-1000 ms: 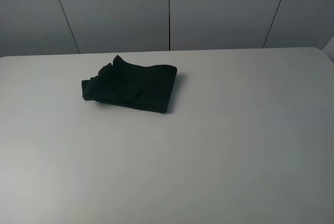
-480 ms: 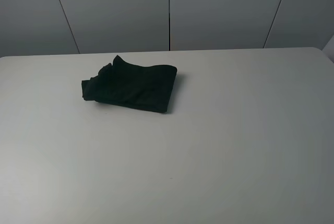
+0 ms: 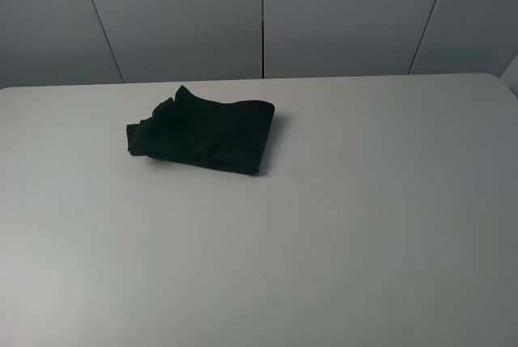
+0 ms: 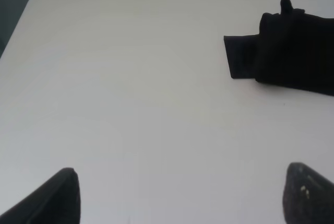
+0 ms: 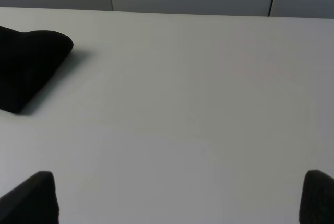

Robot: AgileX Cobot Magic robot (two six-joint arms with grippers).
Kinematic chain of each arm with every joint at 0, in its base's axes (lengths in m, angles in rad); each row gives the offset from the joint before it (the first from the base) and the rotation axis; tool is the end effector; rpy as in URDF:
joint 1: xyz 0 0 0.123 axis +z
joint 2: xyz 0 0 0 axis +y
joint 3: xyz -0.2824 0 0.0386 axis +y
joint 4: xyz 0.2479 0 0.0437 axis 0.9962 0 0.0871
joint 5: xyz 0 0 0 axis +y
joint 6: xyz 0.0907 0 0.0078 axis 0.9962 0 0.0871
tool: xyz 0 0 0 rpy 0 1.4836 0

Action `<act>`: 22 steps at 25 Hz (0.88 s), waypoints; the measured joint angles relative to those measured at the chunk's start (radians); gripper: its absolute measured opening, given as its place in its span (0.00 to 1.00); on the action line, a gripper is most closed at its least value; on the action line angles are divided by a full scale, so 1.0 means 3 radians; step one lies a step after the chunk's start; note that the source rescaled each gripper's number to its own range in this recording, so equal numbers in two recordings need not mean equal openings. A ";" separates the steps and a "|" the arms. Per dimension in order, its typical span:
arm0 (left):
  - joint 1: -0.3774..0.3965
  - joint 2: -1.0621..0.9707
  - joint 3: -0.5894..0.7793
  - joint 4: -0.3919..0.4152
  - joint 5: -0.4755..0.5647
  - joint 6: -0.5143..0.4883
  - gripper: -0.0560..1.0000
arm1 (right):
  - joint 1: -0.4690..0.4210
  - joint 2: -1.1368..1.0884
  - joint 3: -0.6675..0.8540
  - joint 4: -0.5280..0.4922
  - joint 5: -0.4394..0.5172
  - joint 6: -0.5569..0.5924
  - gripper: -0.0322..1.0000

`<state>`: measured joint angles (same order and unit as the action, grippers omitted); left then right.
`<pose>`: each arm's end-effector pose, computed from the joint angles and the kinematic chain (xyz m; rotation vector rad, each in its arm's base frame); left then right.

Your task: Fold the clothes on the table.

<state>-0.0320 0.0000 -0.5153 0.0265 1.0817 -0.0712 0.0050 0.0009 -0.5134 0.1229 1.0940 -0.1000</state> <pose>-0.0074 0.0024 0.2797 -0.0420 2.0494 -0.0325 -0.0081 0.0099 0.2787 -0.1172 2.0567 0.0888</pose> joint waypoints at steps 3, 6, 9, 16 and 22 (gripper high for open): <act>0.0000 0.0000 0.0004 -0.0005 0.0000 0.0000 1.00 | 0.0000 0.0000 0.0000 0.0000 0.0000 -0.0030 1.00; 0.0000 0.0000 0.0012 -0.0008 0.0000 0.0000 1.00 | 0.0000 0.0000 0.0000 0.0000 0.0000 -0.0039 1.00; 0.0000 0.0000 0.0012 -0.0008 0.0000 0.0000 1.00 | 0.0000 0.0000 0.0000 0.0000 0.0000 -0.0039 1.00; 0.0000 0.0000 0.0012 -0.0015 0.0000 0.0000 1.00 | 0.0000 0.0000 0.0000 0.0000 0.0000 -0.0046 1.00; 0.0000 0.0000 0.0012 -0.0014 0.0000 0.0000 1.00 | 0.0000 0.0000 0.0000 0.0000 0.0000 -0.0046 1.00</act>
<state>-0.0320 0.0000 -0.5116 0.0224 1.0817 -0.0712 0.0050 0.0009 -0.5134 0.1229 1.0940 -0.1137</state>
